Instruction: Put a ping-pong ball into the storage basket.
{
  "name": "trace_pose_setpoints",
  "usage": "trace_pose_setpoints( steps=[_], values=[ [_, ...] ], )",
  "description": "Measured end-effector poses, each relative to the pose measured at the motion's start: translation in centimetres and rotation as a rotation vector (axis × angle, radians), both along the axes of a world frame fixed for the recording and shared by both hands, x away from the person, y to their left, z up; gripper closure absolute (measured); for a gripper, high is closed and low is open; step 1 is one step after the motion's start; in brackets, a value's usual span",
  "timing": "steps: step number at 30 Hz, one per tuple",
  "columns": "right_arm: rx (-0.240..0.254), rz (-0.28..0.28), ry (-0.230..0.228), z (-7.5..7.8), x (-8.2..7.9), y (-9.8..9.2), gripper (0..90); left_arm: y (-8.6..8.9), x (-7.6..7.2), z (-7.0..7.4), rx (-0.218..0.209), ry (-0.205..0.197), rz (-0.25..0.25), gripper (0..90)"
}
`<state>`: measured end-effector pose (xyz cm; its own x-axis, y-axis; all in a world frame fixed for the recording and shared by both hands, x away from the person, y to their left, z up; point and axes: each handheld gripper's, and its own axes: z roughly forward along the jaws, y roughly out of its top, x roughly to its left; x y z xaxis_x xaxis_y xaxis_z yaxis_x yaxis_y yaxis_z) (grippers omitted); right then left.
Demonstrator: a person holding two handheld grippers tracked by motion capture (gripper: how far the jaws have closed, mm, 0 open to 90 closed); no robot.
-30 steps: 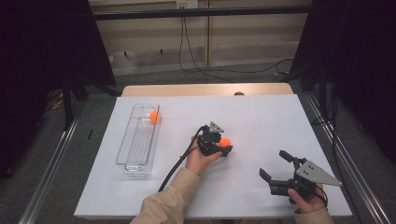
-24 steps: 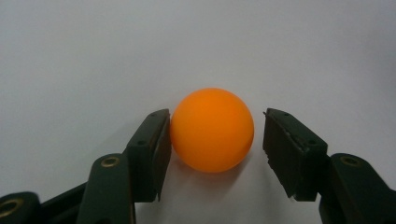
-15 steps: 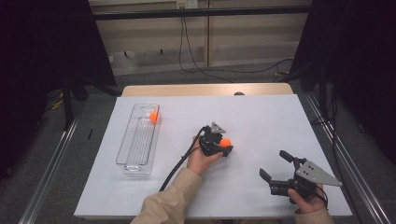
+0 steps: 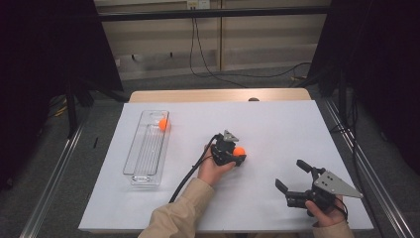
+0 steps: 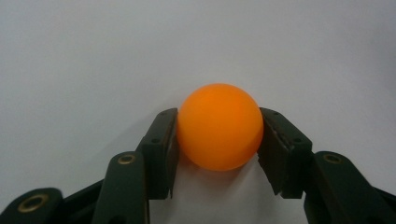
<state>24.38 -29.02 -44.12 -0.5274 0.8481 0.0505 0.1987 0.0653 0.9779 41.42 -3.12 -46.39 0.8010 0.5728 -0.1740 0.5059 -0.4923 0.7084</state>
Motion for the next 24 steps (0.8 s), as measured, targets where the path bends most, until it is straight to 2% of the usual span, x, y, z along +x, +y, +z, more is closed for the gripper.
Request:
trace_pose_setpoints(
  steps=[7,24],
  values=[
    [0.001,0.0,0.001,0.0,0.0,0.0,2.8,0.1,0.0,0.1,-0.011,0.0,0.002,50.7],
    [-0.005,0.004,-0.002,0.0,0.0,0.0,2.7,0.9,-0.5,1.2,-0.027,0.038,-0.02,50.8]
  ],
)
